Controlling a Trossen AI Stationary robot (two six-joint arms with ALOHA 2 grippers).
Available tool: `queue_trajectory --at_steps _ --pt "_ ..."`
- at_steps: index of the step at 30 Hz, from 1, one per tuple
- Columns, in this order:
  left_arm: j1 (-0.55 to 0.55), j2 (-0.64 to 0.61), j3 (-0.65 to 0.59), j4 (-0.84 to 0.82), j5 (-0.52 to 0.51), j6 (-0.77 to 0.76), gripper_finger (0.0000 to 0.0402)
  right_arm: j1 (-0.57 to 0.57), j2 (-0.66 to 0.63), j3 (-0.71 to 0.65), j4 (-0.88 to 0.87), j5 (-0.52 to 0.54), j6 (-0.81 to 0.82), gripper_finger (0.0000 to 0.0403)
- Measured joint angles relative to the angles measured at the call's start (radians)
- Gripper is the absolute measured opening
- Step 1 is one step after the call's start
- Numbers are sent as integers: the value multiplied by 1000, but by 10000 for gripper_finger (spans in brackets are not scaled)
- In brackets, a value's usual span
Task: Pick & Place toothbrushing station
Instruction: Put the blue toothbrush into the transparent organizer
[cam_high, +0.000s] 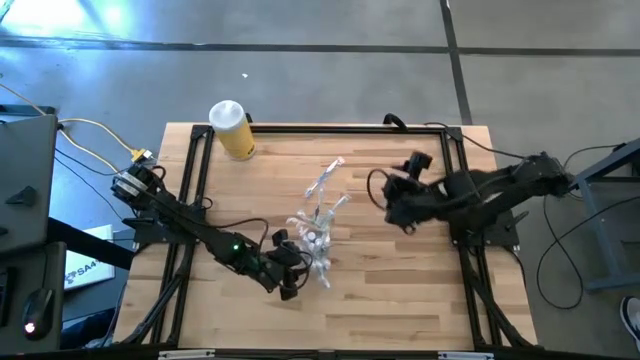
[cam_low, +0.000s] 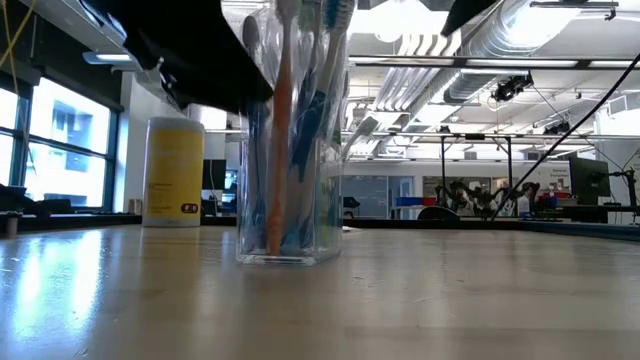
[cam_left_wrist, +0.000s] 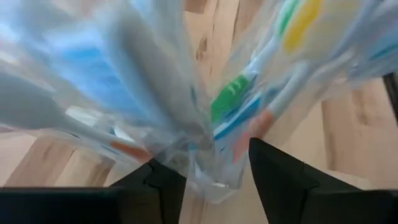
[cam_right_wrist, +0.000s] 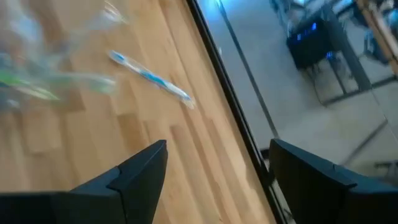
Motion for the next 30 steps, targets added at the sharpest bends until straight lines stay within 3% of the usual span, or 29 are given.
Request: queue_trajectory --at_steps 10,13,17,19,23,30 --pt "-15 -144 2 -116 0 -44 172 -390 -6 0 63 -212 -226 275" --pt "-26 -165 3 -130 1 -44 172 -517 -4 0 167 -394 -355 275" --pt "-42 -193 4 -139 -4 -44 172 -682 40 0 325 -763 -533 275" --pt "-56 -200 4 -157 -4 -49 173 -744 88 0 372 -861 -629 275" --pt "-70 -212 4 -148 -5 -50 173 -827 220 0 444 -910 -831 275" --pt "-93 -222 4 -179 -21 -47 173 -869 459 0 585 -921 -943 275"
